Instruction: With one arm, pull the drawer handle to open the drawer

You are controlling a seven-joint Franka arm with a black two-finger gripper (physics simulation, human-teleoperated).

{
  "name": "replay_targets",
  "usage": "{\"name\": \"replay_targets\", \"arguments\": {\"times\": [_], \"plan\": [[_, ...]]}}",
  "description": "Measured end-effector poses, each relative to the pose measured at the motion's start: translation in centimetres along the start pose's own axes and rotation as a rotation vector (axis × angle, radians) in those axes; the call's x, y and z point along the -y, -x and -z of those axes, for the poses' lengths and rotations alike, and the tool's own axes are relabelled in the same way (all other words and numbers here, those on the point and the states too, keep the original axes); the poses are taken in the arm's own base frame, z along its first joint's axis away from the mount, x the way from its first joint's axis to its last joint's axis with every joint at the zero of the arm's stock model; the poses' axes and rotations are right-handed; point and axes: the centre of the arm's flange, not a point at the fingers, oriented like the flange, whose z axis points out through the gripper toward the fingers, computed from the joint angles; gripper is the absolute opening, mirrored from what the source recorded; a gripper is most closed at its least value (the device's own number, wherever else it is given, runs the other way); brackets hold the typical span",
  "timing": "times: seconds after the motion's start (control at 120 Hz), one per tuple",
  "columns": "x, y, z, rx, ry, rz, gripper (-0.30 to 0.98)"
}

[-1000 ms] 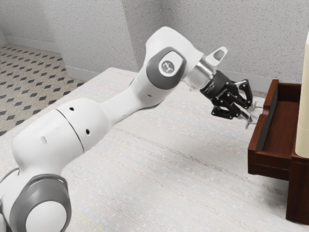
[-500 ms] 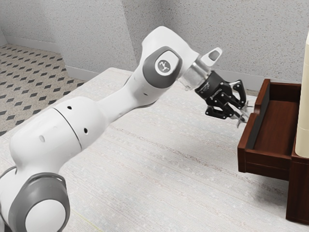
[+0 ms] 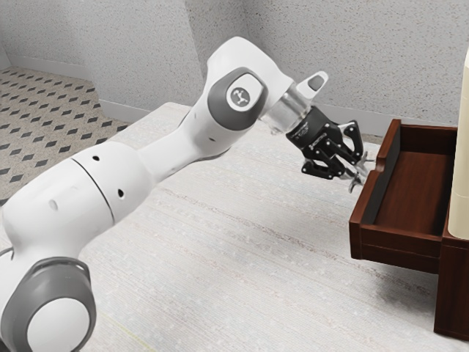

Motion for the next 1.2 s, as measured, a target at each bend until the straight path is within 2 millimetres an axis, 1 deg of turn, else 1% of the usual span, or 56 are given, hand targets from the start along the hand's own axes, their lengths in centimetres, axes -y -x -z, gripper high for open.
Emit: {"name": "replay_targets", "arguments": {"times": [0.317, 0.617, 0.717, 0.75, 0.8, 0.867, 0.908, 0.958, 1.0, 1.025, 1.083, 1.125, 1.183, 1.2], "plan": [[0.5, -0.1, 1.0, -0.011, -0.014, 0.012, 0.02], [1.8, -0.2, 1.9, -0.012, -0.031, 0.037, 0.02], [1.9, 0.1, 3.0, -0.022, -0.034, 0.042, 0.02], [1.9, 0.2, 3.7, -0.029, -0.034, 0.043, 0.01], [1.9, 0.7, 5.3, -0.045, -0.036, 0.045, 0.02], [1.8, 1.9, 8.7, -0.082, -0.042, 0.048, 0.06], [2.2, 3.4, 12.8, -0.133, -0.067, 0.061, 0.15], [3.9, 4.7, 18.2, -0.203, -0.13, 0.091, 0.26], [5.2, 5.9, 21.4, -0.242, -0.219, 0.106, 0.34], [5.9, 6.4, 22.6, -0.255, -0.279, 0.115, 0.38], [7.7, 7.2, 24.2, -0.26, -0.411, 0.143, 0.45], [9.1, 7.8, 25.7, -0.262, -0.485, 0.176, 0.49], [10.7, 9.3, 28.9, -0.276, -0.564, 0.231, 0.54], [11.0, 10.1, 30.0, -0.283, -0.583, 0.246, 0.55]]}}
